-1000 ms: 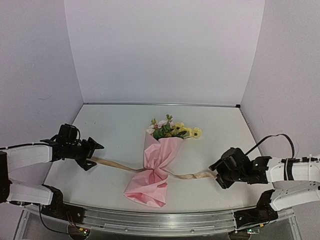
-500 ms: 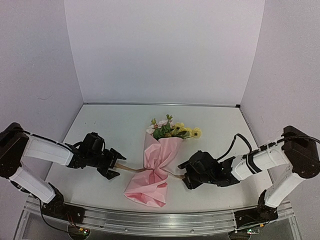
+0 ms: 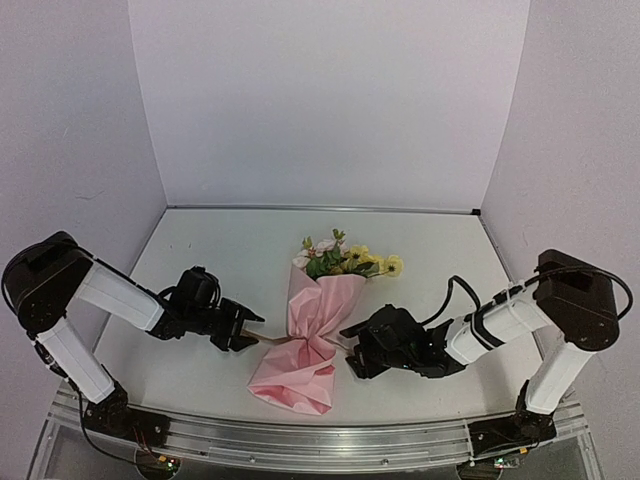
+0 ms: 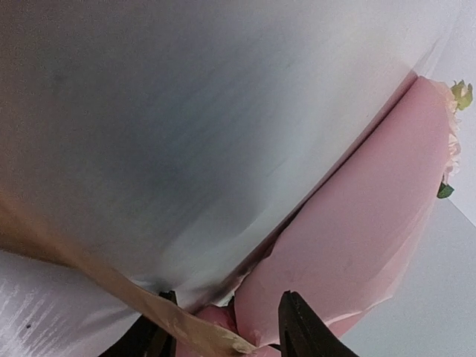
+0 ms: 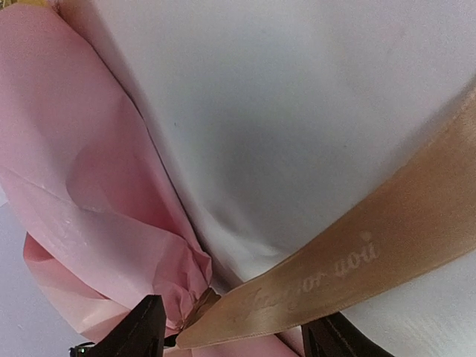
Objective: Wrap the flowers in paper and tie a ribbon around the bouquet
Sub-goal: Tie the ribbon around the folded bouquet.
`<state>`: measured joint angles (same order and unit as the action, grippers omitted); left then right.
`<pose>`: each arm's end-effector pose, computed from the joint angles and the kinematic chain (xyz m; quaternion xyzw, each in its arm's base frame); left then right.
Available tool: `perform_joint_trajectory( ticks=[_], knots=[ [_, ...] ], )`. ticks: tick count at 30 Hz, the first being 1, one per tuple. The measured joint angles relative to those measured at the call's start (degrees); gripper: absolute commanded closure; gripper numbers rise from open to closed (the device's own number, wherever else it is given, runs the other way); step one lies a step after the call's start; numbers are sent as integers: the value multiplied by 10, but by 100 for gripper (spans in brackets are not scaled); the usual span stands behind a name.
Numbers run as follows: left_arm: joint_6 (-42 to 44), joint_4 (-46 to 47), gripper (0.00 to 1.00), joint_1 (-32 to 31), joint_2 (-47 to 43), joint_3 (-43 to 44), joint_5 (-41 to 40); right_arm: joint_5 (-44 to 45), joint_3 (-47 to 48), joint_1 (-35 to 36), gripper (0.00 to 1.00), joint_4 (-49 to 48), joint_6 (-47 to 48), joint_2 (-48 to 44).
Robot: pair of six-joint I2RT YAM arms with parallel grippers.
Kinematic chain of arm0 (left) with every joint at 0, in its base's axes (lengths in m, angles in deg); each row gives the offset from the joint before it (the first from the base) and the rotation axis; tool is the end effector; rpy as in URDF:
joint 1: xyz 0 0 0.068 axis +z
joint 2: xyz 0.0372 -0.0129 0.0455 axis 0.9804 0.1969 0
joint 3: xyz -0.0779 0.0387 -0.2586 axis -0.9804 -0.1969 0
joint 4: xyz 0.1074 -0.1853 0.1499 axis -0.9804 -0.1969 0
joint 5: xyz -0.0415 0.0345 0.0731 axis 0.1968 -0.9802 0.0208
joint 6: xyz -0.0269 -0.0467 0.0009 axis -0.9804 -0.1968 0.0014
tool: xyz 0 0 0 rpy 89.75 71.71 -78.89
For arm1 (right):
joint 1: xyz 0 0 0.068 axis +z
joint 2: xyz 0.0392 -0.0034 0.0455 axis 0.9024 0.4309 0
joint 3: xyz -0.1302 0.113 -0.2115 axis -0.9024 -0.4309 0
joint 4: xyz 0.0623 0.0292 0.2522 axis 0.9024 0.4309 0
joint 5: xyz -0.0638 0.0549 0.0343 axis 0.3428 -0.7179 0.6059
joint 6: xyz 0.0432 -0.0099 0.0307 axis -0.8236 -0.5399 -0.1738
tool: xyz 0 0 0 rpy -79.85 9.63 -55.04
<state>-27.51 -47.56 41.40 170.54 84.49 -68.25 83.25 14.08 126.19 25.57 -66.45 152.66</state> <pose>0.2091 -0.1753 0.1131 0.4061 -0.8053 0.4316 0.0173 0.1535 0.2776 0.1189 0.4155 0.7910 0.4448 0.0617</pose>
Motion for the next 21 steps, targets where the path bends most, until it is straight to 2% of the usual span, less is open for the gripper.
perform_joint_trajectory(
  ticks=[4,6,7,10,11,17,21],
  knots=[
    [-4,31,95,0,27,-1,9,-4,0,0,42,-33,-1,16],
    [-5,52,100,0,37,-1,12,-4,0,0,50,-43,-2,22],
    [-4,59,100,0,40,-1,13,-4,0,0,57,-47,-3,24],
    [2,66,100,1,44,-1,13,-1,-7,-2,90,-54,-4,29],
    [7,62,100,1,43,-1,10,0,-12,-4,99,-55,-4,29],
    [65,-6,100,-1,-7,3,-17,10,-42,-24,100,-60,2,19],
    [106,-47,100,-5,-67,7,-36,17,-51,-30,100,-31,31,-38]
  ],
)
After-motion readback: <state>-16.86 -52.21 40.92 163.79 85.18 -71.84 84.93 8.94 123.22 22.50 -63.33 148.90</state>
